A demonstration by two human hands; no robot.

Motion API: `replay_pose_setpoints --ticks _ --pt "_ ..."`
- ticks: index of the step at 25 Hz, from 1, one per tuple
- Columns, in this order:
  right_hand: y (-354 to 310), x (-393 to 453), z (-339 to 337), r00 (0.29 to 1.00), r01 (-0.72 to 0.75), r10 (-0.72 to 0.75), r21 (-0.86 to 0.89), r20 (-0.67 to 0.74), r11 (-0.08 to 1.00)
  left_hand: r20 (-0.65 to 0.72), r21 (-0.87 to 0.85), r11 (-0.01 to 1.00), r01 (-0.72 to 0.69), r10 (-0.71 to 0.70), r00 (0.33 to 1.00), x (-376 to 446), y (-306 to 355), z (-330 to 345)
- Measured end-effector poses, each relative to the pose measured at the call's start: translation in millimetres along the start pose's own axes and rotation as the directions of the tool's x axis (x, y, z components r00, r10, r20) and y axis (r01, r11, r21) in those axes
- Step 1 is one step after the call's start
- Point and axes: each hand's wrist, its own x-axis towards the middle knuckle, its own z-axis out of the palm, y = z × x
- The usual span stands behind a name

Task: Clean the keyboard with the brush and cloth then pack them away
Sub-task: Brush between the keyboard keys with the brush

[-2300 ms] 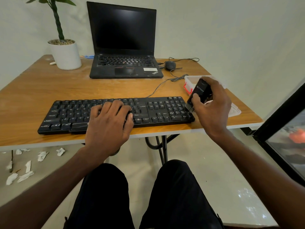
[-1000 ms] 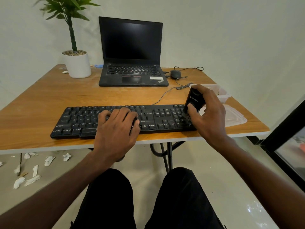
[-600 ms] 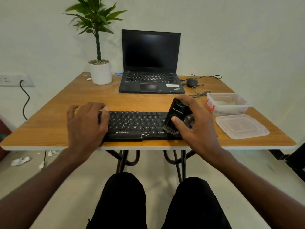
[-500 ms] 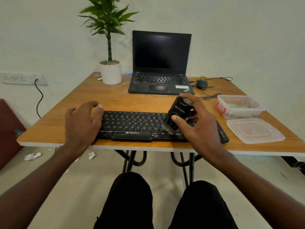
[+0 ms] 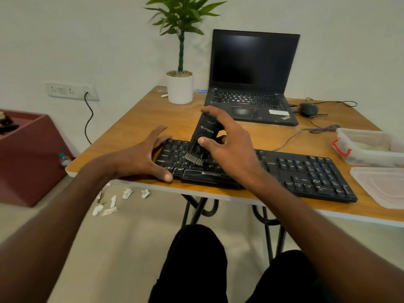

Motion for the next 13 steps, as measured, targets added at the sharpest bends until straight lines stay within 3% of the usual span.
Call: replay_pose_setpoints --ticks 8,13 --pt "-16.3 34.1 56.1 0.985 0.101 -0.088 -0.081 0.148 0.992 -0.088 0.033 0.998 -0.06 0.063 0.994 3.8 -0.3 7.1" --pt "-24.6 48.2 26.8 0.958 0.145 -0.048 -0.334 0.283 0.931 -0.074 0.076 0.997 -0.005 0.011 0.997 8.0 -2.2 5.8"
